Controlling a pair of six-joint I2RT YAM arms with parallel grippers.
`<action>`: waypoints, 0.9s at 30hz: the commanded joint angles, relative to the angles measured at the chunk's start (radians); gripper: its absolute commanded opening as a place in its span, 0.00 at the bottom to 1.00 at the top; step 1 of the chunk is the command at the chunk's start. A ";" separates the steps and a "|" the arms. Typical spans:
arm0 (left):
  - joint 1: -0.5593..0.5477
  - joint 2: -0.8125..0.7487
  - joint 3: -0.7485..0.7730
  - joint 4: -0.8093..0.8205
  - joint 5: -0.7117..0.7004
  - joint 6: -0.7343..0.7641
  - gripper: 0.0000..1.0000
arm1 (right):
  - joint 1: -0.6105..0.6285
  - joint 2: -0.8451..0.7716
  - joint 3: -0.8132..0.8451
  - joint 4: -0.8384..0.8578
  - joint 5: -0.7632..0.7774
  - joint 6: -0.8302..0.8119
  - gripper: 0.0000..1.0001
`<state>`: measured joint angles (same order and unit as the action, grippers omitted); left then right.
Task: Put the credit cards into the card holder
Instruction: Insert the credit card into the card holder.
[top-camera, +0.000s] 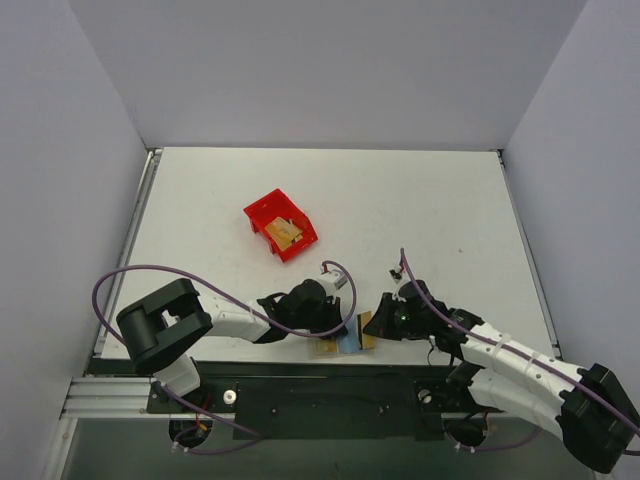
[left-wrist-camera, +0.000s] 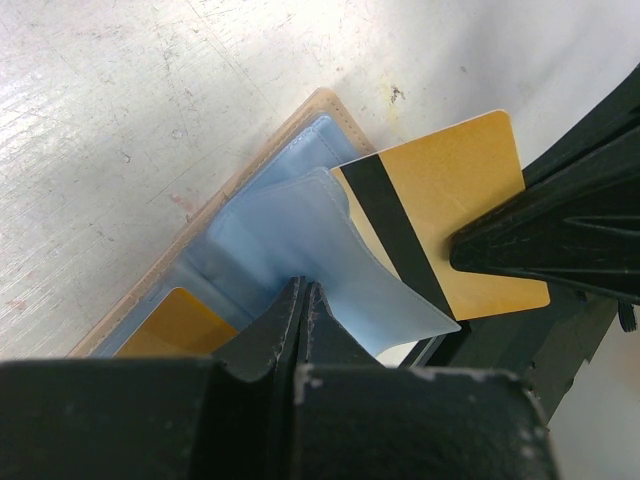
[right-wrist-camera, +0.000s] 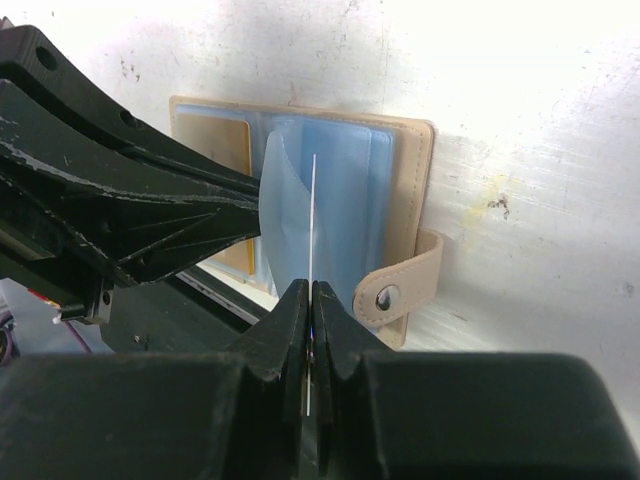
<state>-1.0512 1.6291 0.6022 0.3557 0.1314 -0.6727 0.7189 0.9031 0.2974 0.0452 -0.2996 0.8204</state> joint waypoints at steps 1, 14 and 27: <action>-0.003 0.048 -0.018 -0.103 -0.019 0.015 0.00 | 0.027 -0.039 0.014 -0.016 0.071 -0.007 0.00; -0.001 0.054 -0.018 -0.096 -0.018 0.013 0.00 | 0.083 -0.089 0.008 -0.007 0.140 0.003 0.00; -0.001 0.041 -0.005 -0.103 -0.019 0.013 0.00 | 0.094 -0.046 0.009 -0.022 0.191 0.072 0.00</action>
<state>-1.0512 1.6314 0.6029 0.3592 0.1329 -0.6731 0.8055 0.8612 0.2974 0.0334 -0.1658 0.8440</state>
